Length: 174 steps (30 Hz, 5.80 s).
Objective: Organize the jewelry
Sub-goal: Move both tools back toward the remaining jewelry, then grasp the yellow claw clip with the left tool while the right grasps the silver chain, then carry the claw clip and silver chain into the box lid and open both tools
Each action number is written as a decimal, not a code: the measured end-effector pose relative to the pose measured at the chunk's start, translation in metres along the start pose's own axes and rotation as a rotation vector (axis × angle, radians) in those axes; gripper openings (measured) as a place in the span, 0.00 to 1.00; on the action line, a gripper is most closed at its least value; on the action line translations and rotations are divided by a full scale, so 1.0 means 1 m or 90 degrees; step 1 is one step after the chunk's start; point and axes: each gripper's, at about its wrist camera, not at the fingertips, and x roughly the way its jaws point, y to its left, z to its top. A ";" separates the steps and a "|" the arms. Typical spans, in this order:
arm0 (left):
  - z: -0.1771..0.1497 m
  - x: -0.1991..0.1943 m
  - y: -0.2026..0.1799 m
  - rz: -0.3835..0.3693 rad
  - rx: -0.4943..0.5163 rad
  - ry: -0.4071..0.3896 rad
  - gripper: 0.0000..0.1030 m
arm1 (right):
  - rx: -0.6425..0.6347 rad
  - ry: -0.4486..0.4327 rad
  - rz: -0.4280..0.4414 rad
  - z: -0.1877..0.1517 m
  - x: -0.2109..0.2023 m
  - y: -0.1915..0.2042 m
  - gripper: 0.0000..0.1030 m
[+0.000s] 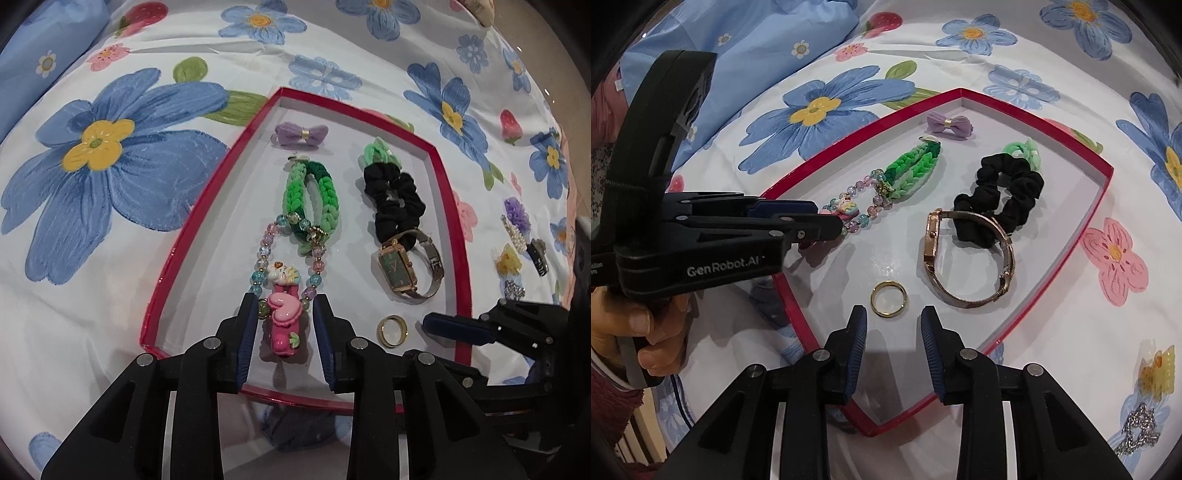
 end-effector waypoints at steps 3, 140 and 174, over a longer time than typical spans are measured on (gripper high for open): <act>0.000 -0.011 0.002 -0.006 -0.015 -0.020 0.34 | 0.009 -0.006 0.005 -0.003 -0.003 -0.002 0.32; -0.005 -0.074 0.003 -0.063 -0.015 -0.091 0.45 | 0.141 -0.242 0.045 -0.021 -0.106 -0.024 0.09; 0.006 -0.001 0.028 -0.001 -0.025 -0.023 0.46 | 0.152 -0.111 0.058 -0.017 -0.007 -0.023 0.10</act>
